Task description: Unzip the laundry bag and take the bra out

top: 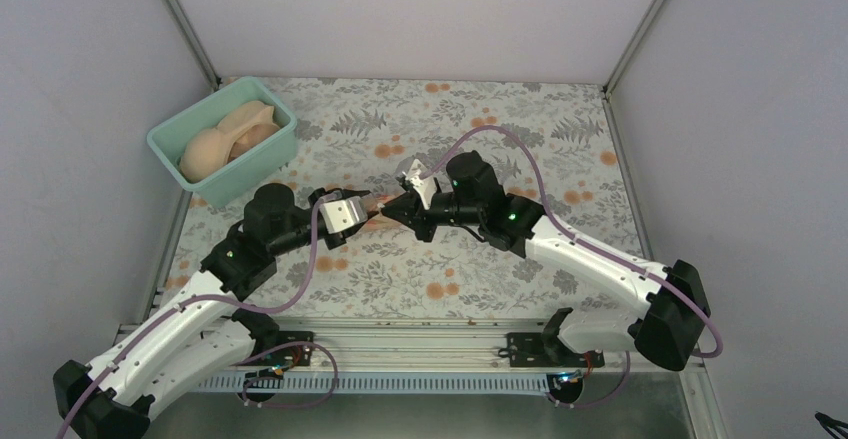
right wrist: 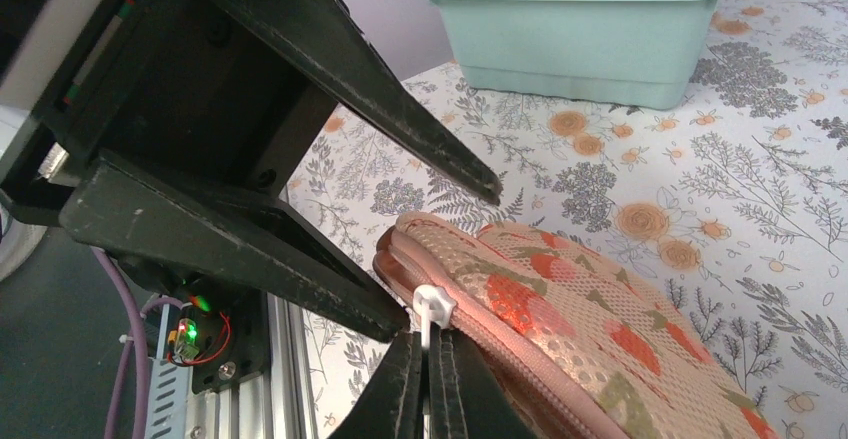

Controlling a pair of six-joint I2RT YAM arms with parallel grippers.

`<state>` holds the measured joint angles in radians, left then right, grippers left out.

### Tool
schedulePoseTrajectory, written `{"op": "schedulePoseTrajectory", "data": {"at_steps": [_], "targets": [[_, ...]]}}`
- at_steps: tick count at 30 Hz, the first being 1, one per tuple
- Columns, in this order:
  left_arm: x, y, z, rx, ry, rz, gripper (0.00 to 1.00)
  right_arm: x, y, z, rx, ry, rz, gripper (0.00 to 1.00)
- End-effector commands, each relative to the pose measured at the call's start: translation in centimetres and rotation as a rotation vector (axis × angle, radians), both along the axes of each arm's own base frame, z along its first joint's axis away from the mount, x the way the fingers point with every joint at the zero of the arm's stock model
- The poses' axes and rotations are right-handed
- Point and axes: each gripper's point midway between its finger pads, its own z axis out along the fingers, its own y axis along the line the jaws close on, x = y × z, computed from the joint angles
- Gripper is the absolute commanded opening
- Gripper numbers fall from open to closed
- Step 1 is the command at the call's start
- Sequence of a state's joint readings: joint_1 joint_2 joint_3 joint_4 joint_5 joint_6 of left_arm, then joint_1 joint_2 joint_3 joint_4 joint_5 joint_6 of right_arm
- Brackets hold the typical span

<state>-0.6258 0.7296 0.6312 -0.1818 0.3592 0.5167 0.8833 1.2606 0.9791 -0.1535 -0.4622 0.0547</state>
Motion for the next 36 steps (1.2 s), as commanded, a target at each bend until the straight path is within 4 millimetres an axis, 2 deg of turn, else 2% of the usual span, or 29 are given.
{"op": "schedulePoseTrajectory", "data": {"at_steps": [1, 7, 12, 17, 19, 22, 25, 30, 32, 36], "targets": [[-0.4, -0.2, 0.5, -0.01, 0.011, -0.022, 0.36, -0.5, 0.6, 2.9, 0.069, -0.033, 0.036, 0.04], [-0.3, -0.1, 0.3, 0.003, 0.001, -0.018, 0.03, -0.3, 0.0, 3.3, 0.082, -0.028, 0.017, 0.04], [0.1, 0.3, 0.5, 0.021, -0.051, 0.007, 0.02, 1.3, -1.8, 2.2, 0.073, 0.018, -0.049, 0.04], [0.2, 0.6, 1.0, 0.034, -0.1, 0.013, 0.02, 3.4, -5.3, 0.3, 0.068, 0.073, -0.147, 0.04], [-0.2, 0.4, 1.2, 0.025, -0.098, -0.007, 0.02, 3.9, -6.8, -0.9, 0.06, 0.101, -0.181, 0.04], [-0.2, 0.4, 1.8, -0.014, -0.076, 0.002, 0.02, 4.4, -8.6, -1.6, 0.075, 0.138, -0.207, 0.04], [-0.2, 0.5, 2.6, -0.061, -0.052, 0.008, 0.02, 4.1, -9.2, -0.7, 0.102, 0.125, -0.195, 0.04], [-0.3, 0.8, 4.2, -0.153, -0.009, 0.013, 0.02, 3.5, -8.9, 1.0, 0.097, 0.116, -0.143, 0.04], [-0.3, 0.9, 3.9, -0.17, 0.017, 0.02, 0.02, 3.2, -8.5, 2.0, 0.118, 0.109, -0.113, 0.04], [0.0, 1.3, 1.2, -0.188, 0.1, 0.05, 0.02, 2.6, -7.3, 3.9, 0.161, 0.105, -0.064, 0.04]]}}
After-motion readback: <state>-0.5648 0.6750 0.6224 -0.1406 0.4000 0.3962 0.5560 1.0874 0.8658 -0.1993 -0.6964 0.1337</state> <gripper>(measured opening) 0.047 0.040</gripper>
